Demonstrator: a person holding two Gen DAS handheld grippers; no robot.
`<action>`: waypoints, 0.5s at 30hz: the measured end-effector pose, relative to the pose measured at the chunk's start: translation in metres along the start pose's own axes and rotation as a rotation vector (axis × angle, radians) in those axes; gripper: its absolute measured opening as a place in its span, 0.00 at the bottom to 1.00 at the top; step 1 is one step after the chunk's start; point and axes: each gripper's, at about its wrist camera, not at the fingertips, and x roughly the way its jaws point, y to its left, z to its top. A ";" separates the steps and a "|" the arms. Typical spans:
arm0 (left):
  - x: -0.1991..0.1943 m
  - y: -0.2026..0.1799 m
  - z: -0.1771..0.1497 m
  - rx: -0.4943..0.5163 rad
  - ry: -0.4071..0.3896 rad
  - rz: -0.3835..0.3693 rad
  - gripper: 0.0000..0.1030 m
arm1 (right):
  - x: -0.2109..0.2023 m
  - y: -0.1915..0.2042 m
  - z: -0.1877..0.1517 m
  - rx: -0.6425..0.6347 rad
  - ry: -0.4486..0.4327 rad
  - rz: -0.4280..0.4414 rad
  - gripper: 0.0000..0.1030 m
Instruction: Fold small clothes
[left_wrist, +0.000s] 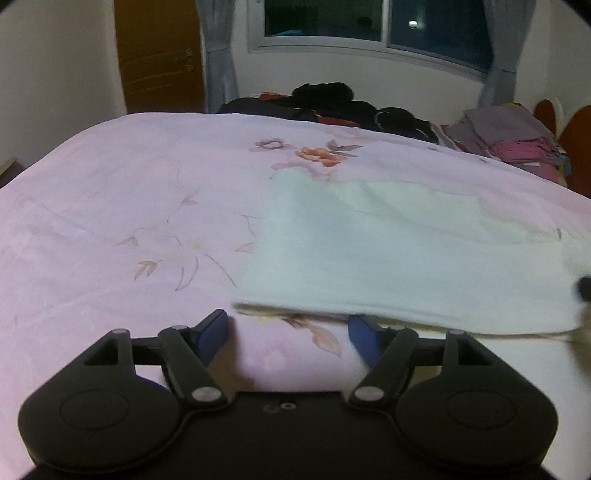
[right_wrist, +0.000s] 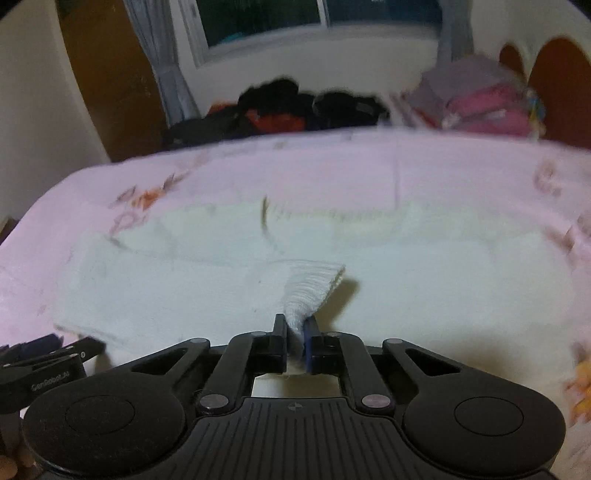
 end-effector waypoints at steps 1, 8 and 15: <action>0.002 0.001 0.000 -0.004 -0.004 -0.001 0.69 | -0.004 -0.004 0.003 -0.011 -0.021 -0.023 0.07; 0.000 -0.011 -0.004 0.090 -0.069 -0.014 0.45 | -0.006 -0.048 0.004 0.006 -0.006 -0.137 0.07; -0.007 -0.024 -0.007 0.172 -0.141 -0.047 0.06 | -0.008 -0.073 -0.003 0.050 0.017 -0.125 0.07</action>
